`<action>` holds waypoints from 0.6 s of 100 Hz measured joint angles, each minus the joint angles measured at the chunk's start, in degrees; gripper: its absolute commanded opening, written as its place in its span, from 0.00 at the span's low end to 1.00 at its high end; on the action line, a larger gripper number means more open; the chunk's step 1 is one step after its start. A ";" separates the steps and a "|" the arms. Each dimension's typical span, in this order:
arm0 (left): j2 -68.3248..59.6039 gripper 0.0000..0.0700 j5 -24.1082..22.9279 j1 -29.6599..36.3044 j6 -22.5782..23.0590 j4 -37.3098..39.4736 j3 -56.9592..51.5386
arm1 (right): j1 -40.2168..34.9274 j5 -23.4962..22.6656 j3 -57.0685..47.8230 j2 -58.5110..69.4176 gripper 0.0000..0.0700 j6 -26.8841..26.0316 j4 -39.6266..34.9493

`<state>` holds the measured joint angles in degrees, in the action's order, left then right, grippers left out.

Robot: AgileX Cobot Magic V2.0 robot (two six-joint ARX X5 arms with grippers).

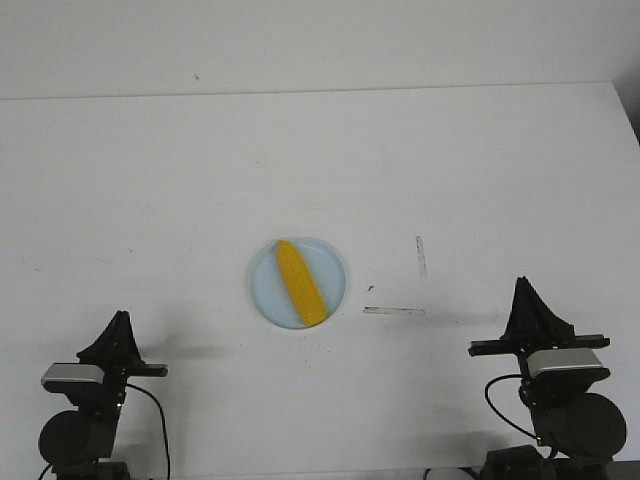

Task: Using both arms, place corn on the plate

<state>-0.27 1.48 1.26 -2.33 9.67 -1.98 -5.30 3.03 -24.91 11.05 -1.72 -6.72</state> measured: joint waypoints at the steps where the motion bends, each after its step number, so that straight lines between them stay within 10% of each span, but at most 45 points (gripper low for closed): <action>1: 0.00 0.00 0.00 0.00 0.00 0.00 0.00 | 0.00 0.02 0.00 0.00 0.02 0.00 0.00; 60: 0.00 0.00 0.00 0.00 0.00 0.00 0.00 | 3.39 -5.62 5.35 -1.38 0.02 0.00 0.55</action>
<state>-0.27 1.48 1.26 -2.33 9.67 -1.98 -1.91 -2.59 -19.55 9.67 -1.72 -6.17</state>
